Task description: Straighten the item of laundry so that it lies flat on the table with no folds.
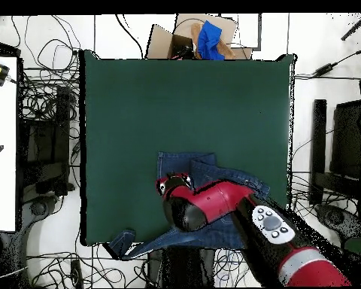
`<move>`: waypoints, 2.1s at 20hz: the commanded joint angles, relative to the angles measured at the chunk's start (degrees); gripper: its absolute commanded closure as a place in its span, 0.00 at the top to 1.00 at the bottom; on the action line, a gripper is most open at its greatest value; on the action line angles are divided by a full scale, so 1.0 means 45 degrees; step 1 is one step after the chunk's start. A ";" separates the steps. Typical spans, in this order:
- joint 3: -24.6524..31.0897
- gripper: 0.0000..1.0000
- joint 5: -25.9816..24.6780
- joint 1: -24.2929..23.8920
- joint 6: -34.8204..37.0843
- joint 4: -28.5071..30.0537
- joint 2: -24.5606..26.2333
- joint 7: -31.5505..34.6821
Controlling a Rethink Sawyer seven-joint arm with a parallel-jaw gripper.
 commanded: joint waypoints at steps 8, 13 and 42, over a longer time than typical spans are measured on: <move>0.1165 0.00 -0.1701 0.0498 -0.0433 -0.2066 0.1565 -0.0452; 0.0730 0.00 -0.2471 0.0392 -0.1571 -0.2471 0.2250 -0.0079; 0.0092 1.00 -0.2561 0.0720 -0.0752 -0.2021 0.1457 0.0067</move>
